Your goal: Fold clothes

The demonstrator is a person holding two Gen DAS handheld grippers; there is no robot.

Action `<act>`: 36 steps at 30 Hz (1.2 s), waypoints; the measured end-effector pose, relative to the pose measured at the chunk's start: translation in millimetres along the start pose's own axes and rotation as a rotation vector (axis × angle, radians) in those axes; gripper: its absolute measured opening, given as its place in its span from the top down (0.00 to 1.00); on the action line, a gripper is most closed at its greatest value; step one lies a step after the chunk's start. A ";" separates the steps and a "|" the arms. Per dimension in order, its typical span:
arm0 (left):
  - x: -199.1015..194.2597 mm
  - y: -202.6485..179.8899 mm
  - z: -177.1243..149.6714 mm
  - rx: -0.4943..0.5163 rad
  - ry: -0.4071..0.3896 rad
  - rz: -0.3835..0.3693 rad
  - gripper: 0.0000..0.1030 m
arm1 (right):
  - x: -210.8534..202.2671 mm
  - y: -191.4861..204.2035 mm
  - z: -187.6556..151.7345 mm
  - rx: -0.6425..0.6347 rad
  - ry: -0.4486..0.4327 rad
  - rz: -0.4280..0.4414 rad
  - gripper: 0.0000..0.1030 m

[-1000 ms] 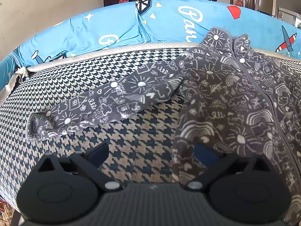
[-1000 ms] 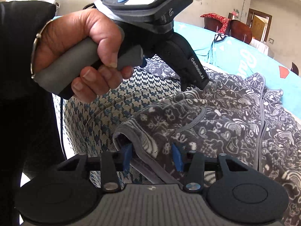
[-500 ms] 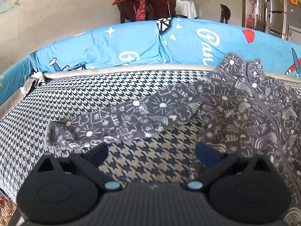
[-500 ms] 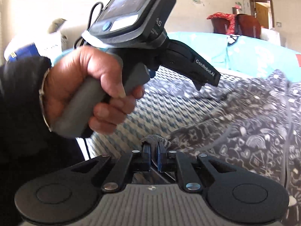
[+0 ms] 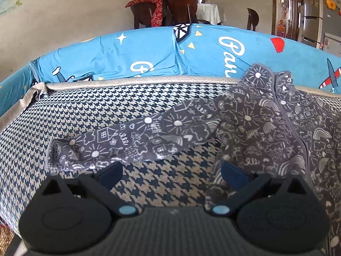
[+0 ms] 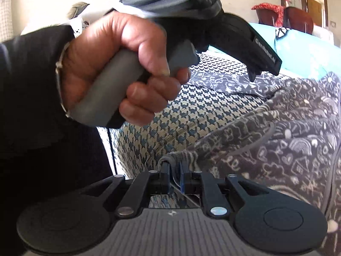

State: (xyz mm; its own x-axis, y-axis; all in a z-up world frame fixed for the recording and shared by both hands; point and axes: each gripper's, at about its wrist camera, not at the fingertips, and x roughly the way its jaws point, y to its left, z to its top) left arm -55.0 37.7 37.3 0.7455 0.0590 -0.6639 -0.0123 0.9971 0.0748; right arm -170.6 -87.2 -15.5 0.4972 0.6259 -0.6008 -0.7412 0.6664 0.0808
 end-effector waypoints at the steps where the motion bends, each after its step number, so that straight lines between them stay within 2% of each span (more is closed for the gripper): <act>1: 0.5 -5.2 -1.4 0.017 0.002 -0.005 0.00 | -5.8 -1.1 -1.7 0.006 0.000 0.008 0.80; 2: 1.1 -10.0 -2.9 0.033 0.005 -0.009 0.00 | -11.5 -2.2 -3.5 0.013 0.000 0.015 0.73; 6: 3.0 -27.0 -9.7 0.083 0.017 -0.024 0.00 | -36.8 -8.9 -12.4 0.050 -0.019 -0.029 0.71; 13: 3.1 -43.6 -17.5 0.097 0.029 -0.059 0.00 | -68.3 -38.1 -24.7 0.191 -0.068 -0.215 0.70; 19: 0.8 -60.8 -26.2 0.114 0.037 -0.089 0.00 | -85.8 -72.3 -23.9 0.306 -0.101 -0.423 0.69; 25: -2.9 -75.0 -33.9 0.117 0.042 -0.117 0.00 | -131.3 -103.0 -42.1 0.442 -0.130 -0.679 0.68; 29: -4.4 -83.3 -38.4 0.123 0.046 -0.128 0.00 | -151.1 -126.9 -59.5 0.553 -0.124 -0.836 0.63; 31: -5.3 -86.8 -40.6 0.127 0.048 -0.135 0.00 | -156.1 -136.8 -68.1 0.611 -0.112 -0.853 0.63; 36: -6.9 -93.6 -46.0 0.132 0.058 -0.146 0.00 | -153.4 -151.6 -81.6 0.699 -0.078 -0.804 0.63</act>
State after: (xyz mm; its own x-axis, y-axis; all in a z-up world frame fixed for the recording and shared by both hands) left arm -89.7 -53.9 0.6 0.6936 -0.0790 -0.7160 0.1829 0.9807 0.0690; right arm -171.3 -317.3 -0.5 0.7706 -0.0928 -0.6305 0.2279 0.9640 0.1367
